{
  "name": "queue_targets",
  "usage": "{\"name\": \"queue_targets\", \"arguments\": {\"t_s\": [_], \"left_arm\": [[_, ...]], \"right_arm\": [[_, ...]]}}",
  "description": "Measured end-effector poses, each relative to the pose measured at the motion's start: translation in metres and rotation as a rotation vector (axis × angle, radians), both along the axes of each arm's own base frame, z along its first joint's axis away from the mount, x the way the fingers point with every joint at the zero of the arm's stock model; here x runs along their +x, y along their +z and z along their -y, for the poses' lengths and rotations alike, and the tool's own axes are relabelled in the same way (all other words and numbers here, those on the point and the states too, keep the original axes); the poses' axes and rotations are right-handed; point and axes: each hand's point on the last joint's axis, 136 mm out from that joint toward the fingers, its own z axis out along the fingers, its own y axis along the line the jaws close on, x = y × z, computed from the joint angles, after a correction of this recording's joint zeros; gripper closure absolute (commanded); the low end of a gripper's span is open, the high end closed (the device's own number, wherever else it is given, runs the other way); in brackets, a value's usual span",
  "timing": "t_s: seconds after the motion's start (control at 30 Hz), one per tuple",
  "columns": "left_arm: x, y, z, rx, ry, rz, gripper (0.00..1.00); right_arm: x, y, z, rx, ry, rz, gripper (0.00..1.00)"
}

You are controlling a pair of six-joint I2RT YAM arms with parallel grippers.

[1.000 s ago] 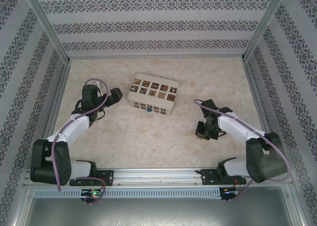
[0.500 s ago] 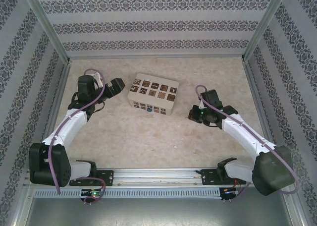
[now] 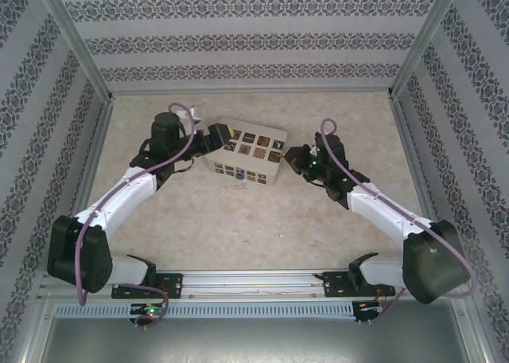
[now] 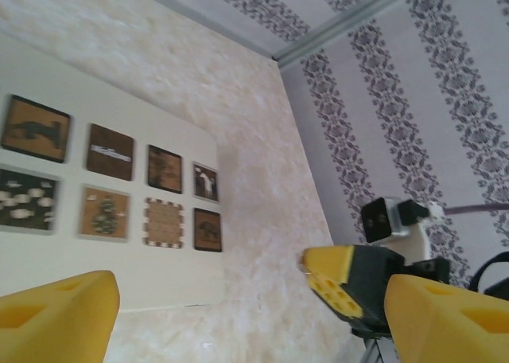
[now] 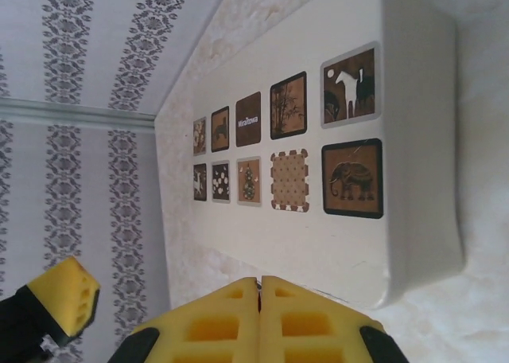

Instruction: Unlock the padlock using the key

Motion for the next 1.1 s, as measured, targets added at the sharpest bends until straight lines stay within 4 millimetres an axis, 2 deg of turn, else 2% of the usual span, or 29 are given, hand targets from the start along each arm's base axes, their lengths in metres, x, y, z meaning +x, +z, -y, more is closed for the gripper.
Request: {"name": "queue_targets", "arguments": {"t_s": [0.23, 0.4, 0.57, 0.77, 0.97, 1.1], "left_arm": [[-0.001, -0.016, 0.049, 0.011, -0.104, -0.046, 0.25], [-0.001, -0.026, 0.073, 0.021, -0.148, -0.070, 0.32], [-0.001, -0.026, 0.093, 0.030, -0.185, -0.074, 0.38], [-0.004, -0.033, 0.110, 0.047, -0.217, -0.094, 0.41], [-0.005, -0.044, 0.118, 0.065, -0.228, -0.125, 0.42], [-0.004, -0.051, 0.120, 0.074, -0.230, -0.141, 0.47]], "right_arm": [[0.004, 0.004, -0.012, 0.123, -0.057, -0.039, 1.00], [0.005, 0.011, -0.016, 0.160, -0.078, -0.034, 1.00], [0.006, 0.012, -0.016, 0.172, -0.088, -0.037, 1.00], [0.007, 0.010, -0.015, 0.168, -0.099, -0.040, 1.00], [0.006, 0.009, -0.017, 0.166, -0.097, -0.040, 1.00], [0.006, 0.008, -0.017, 0.164, -0.102, -0.042, 1.00]]}}
